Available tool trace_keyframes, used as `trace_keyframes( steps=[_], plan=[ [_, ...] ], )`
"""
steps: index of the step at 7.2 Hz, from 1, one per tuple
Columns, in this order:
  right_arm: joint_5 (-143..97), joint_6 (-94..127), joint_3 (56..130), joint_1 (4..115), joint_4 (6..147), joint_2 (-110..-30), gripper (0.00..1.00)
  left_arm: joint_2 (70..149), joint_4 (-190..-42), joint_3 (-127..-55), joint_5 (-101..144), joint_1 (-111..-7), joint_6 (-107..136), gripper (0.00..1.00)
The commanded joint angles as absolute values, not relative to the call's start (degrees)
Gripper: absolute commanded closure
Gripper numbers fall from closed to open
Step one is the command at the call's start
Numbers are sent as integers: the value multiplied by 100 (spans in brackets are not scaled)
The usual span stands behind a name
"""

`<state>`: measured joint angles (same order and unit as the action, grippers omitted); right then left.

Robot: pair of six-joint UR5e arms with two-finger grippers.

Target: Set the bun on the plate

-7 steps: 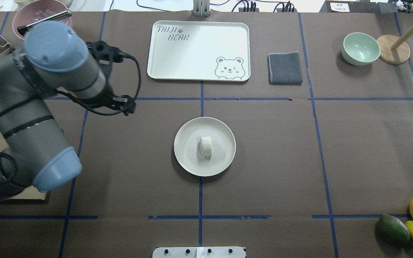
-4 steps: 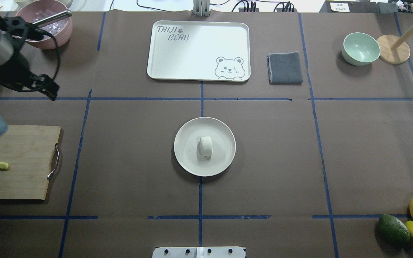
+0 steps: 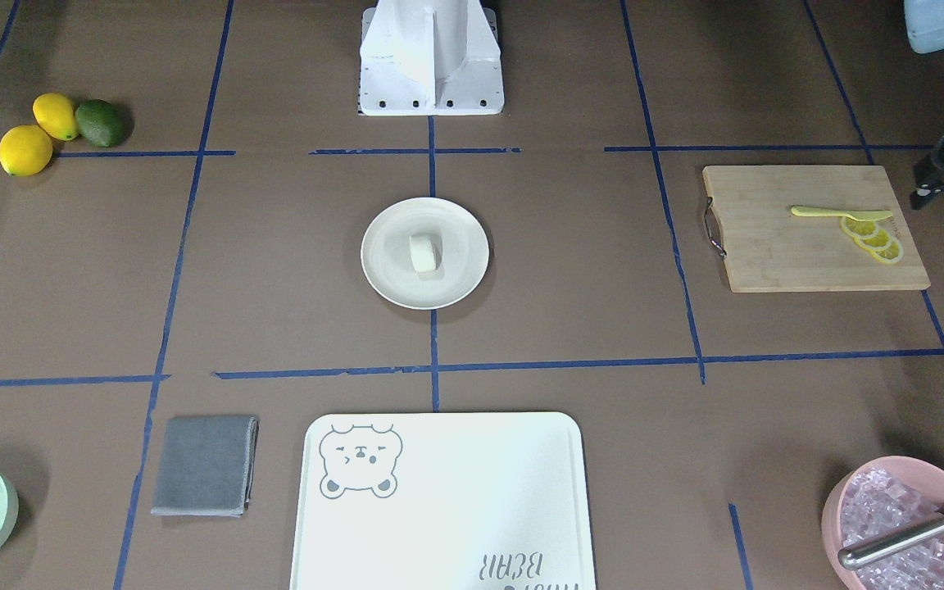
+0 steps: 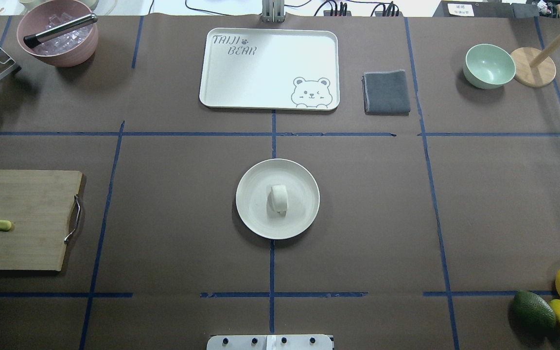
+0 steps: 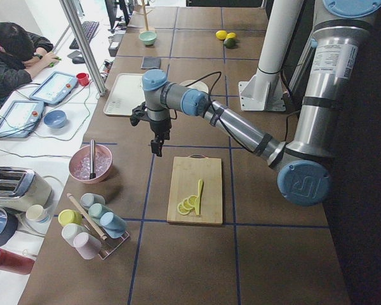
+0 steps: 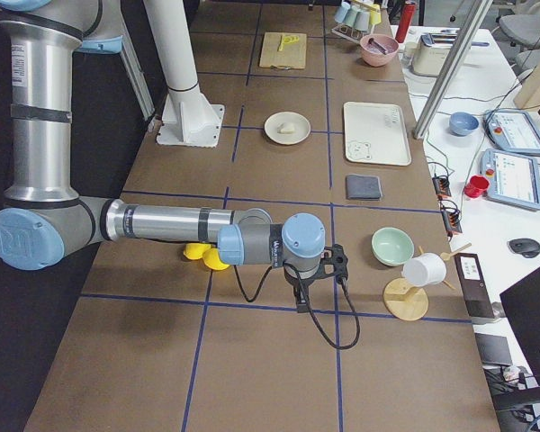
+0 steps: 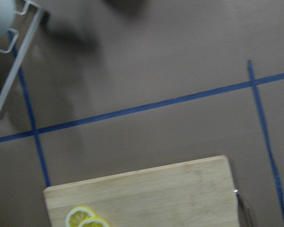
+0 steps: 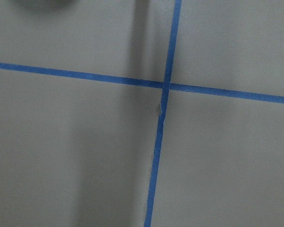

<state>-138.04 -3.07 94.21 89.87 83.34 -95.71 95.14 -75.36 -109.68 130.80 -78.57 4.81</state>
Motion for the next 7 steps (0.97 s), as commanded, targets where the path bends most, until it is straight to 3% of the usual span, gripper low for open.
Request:
trace_keyframes(
  steps=[1,4,7],
  plan=[
    [-13808,-55,9430,8991,8262,-9554,0,9299,-7602,-10295,13349,-8636,-321,0],
    [-13825,141,9439,8982,8253,-9519,0,9229,-7698,-9213,13752,-9412,-949,0],
    [-13825,132,9439,8982,8253,-9492,0,9097,-8329,-8940,13799,-9413,-643,0]
  ],
)
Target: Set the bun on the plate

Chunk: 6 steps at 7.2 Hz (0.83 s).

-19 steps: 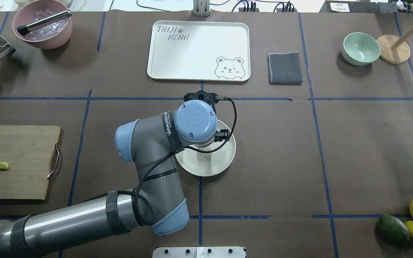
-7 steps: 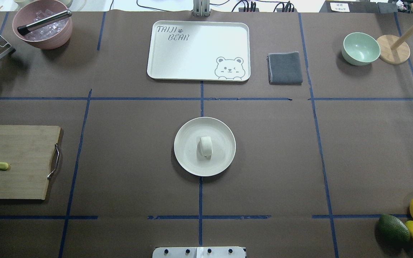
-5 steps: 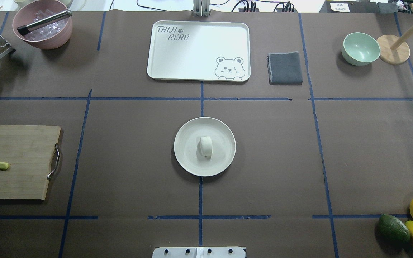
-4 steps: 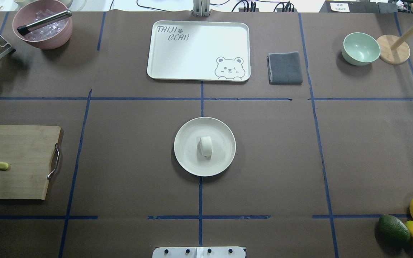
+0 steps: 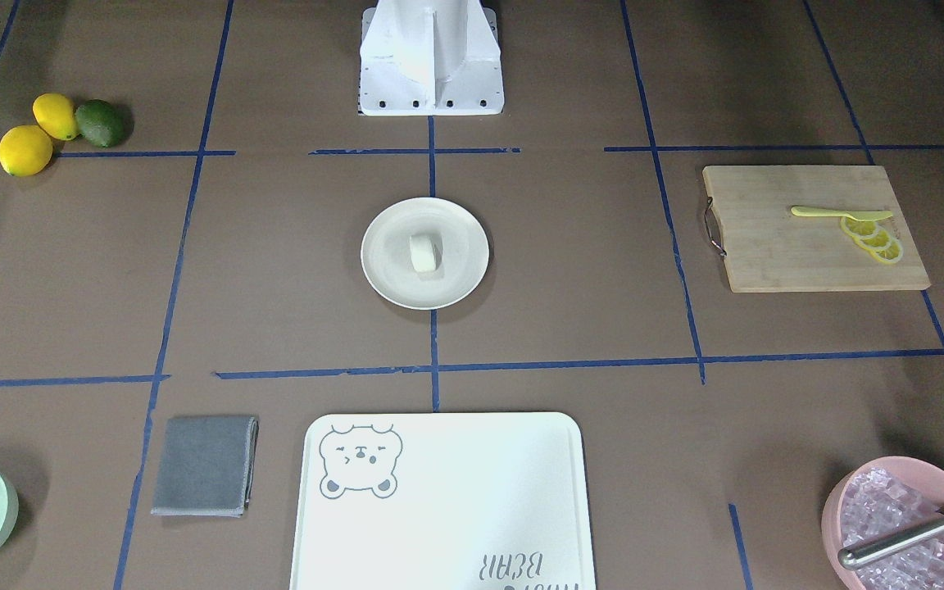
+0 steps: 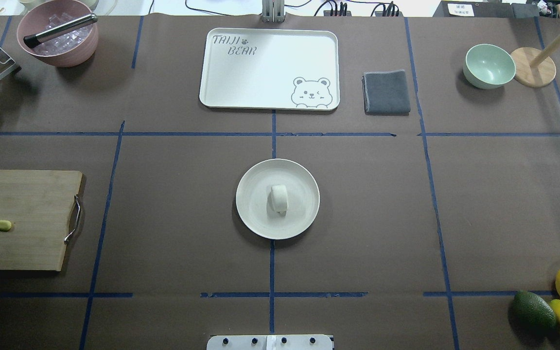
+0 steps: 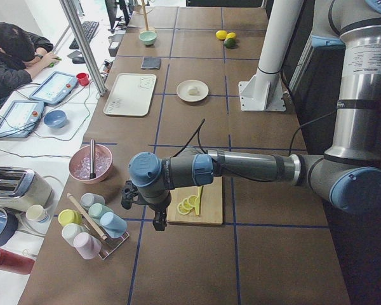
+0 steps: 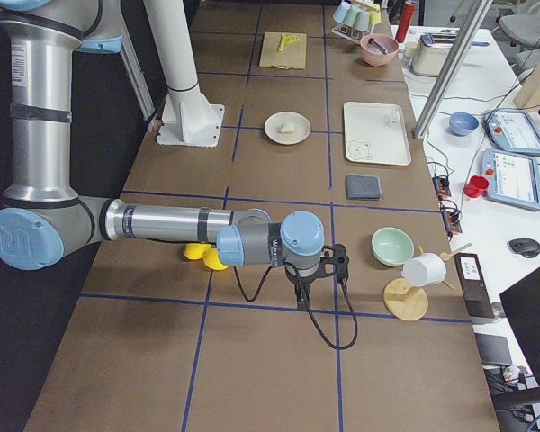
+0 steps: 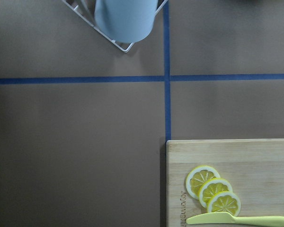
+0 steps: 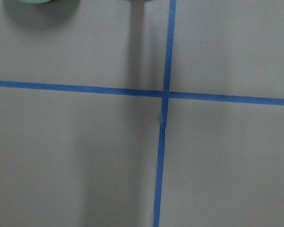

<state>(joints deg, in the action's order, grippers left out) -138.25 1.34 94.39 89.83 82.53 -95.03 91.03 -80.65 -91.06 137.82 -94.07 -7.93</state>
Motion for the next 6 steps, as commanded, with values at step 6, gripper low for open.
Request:
trace_keyframes(
  steps=[6],
  plan=[
    [-13825,132,9448,8982,8253,-9466,0,9062,-8789,-8763,13746,-9360,-308,0]
  ],
)
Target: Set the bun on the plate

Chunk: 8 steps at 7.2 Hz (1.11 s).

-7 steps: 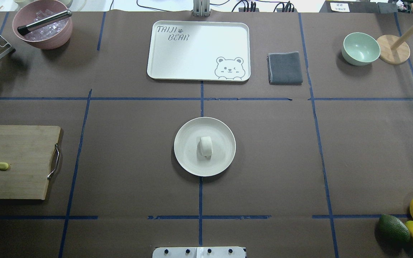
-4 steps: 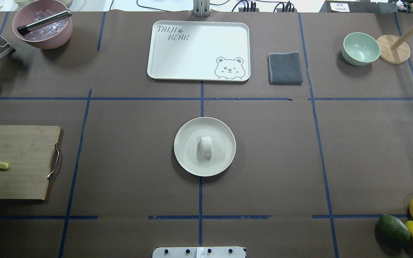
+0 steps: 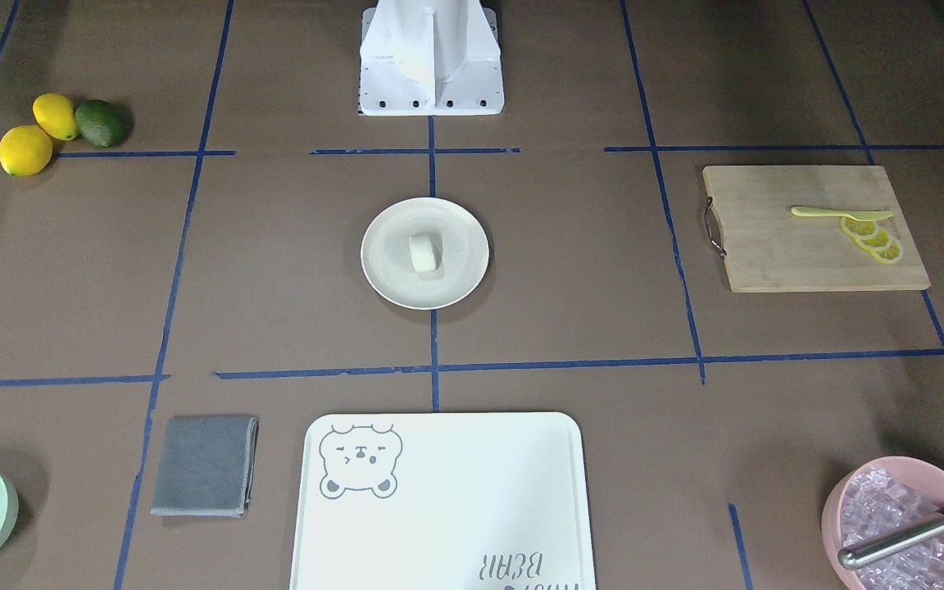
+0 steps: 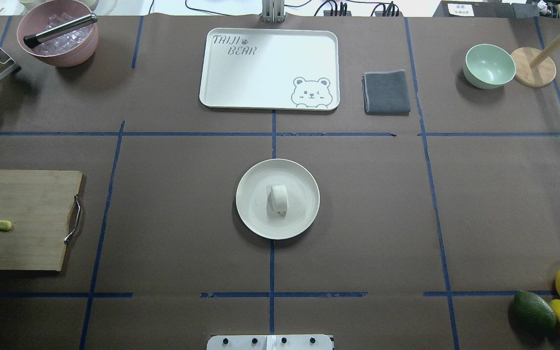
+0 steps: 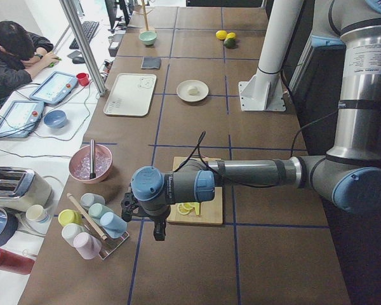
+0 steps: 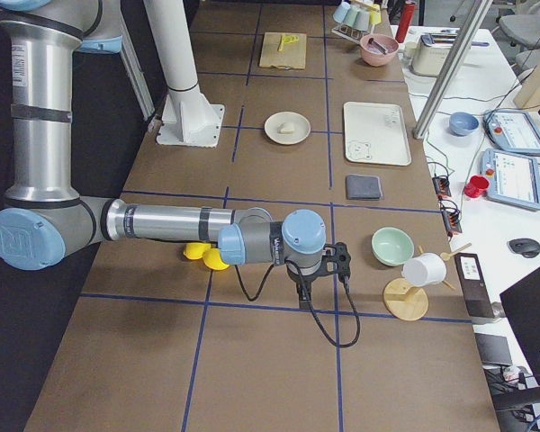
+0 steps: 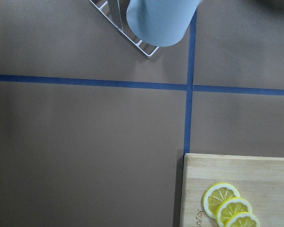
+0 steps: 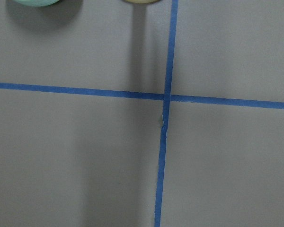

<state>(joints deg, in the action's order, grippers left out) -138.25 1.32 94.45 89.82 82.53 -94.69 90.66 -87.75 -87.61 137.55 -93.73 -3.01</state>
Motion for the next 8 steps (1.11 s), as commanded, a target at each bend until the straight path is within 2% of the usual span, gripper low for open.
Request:
trace_keyframes(
  steps=[1,8],
  plan=[
    [-13825,149,9440,8982,8253,-9466,0,9062,-8789,-8771,13737,-9360,-316,0],
    [-13834,132,9457,8982,8253,-9475,0,9062,-8868,-8763,13729,-9360,-334,0]
  ],
)
